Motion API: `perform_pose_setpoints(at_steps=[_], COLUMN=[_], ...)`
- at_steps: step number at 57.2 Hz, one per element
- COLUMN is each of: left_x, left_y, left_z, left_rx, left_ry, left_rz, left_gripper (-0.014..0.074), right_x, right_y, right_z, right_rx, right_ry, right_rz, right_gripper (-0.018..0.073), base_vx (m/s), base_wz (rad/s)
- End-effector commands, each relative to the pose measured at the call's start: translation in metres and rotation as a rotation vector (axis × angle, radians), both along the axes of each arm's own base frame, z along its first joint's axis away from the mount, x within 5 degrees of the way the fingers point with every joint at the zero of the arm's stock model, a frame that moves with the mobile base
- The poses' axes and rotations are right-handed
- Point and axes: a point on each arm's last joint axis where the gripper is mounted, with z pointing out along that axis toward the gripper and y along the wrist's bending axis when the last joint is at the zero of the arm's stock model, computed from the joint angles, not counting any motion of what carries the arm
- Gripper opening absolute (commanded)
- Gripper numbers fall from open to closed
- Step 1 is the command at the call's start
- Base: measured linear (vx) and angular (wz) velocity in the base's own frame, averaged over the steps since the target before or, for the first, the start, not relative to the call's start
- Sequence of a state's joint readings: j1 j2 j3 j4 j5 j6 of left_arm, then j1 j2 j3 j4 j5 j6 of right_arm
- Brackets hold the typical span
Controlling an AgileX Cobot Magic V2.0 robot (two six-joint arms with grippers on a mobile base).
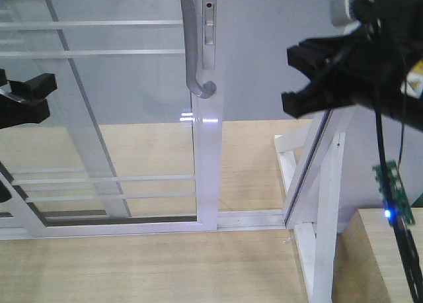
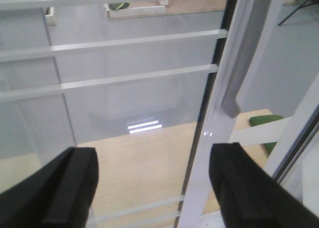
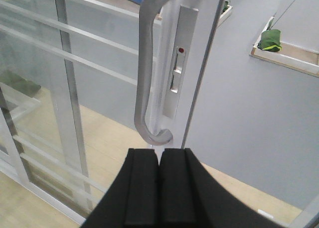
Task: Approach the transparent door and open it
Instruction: 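Release the handle and withdraw the right gripper from the door, then move the left gripper to the silver handle and grasp it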
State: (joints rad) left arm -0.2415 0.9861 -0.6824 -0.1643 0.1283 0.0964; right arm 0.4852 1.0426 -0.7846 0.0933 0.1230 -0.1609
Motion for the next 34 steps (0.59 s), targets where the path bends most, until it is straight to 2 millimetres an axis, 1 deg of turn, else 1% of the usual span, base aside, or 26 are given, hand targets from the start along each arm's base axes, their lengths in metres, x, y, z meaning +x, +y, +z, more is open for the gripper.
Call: perform_pose_setpoints(at_steps=[1,4,10,16,20,23,34], left_x=[0.01,0.015,0.027,0.042,0.054,0.067,0.115], left_y=[-0.012,-0.021,-0.04,-0.064,-0.079,-0.091,-0.117], left_z=[0.019,0.016,0.008,-0.002,-0.006,-0.009,-0.014], left_rx=[-0.058,-0.061,-0.072,-0.056,-0.045,-0.048,-0.054], left_ry=[-0.156,-0.173,-0.213,-0.239,-0.247,-0.249,-0.243], left_rz=[-0.019,-0.046,-0.091,-0.151,-0.184,-0.194,-0.19], left_gripper=[0.0567,0.0567,0.0567,0.0566,0.0565,0.0565,0.0565], right_x=[-0.019,-0.029,-0.044,-0.051,-0.052,-0.052,-0.053], right_y=[-0.013,-0.019,-0.027,-0.03,-0.031,-0.031,-0.031], right_z=[0.004,-0.01,-0.031,-0.045,-0.051,-0.052,-0.053], right_rx=[0.124,0.13,0.124,0.11,0.1,0.094,0.075], right_ry=[-0.139,-0.132,-0.121,-0.094,-0.075,-0.065,-0.071], right_rz=[-0.032,-0.037,-0.039,-0.04,-0.04,-0.039,-0.034], right_gripper=[-0.0002,-0.0002,-0.0002,-0.0002,-0.0002,-0.0002,-0.0002], base_vx=[0.0,0.0,0.0,0.0,0.0,0.0,0.0], base_wz=[0.0,0.0,0.0,0.0,0.0,0.0,0.0])
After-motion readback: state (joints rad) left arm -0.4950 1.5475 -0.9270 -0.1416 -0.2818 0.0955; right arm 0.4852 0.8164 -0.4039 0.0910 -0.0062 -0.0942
